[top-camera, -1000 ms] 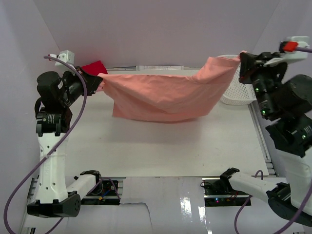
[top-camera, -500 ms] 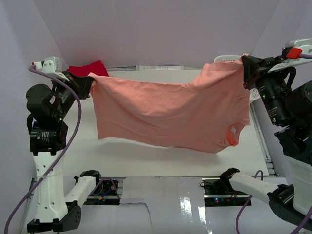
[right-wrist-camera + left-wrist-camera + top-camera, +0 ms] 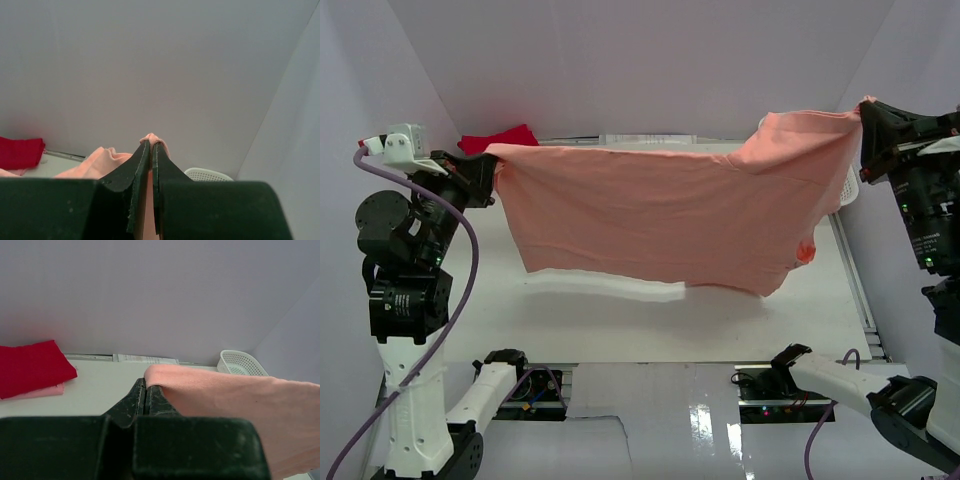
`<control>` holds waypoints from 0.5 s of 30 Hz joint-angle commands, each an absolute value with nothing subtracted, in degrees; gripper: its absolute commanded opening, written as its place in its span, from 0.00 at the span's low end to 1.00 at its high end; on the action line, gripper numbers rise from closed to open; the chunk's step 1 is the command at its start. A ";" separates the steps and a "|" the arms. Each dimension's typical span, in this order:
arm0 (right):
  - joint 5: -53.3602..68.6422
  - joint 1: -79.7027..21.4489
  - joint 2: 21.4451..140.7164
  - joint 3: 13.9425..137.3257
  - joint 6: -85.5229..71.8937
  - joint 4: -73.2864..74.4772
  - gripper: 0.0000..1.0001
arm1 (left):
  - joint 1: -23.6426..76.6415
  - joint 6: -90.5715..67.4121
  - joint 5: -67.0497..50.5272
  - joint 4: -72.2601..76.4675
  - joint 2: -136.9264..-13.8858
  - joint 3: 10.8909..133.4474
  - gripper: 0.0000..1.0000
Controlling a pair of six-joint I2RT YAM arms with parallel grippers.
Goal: Fold and stack the t-shirts
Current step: Flatten out the tshirt
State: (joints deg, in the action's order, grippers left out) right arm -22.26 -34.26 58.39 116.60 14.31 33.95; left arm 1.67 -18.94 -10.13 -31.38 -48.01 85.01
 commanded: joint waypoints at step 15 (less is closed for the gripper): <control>-3.89 -14.72 47.29 116.29 12.41 30.15 0.08 | 1.85 -15.82 2.89 -31.38 -42.01 92.19 0.00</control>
State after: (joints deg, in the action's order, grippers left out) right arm -10.37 -20.67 49.08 115.15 14.37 34.50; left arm 1.85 -17.67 -3.60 -31.68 -41.52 89.58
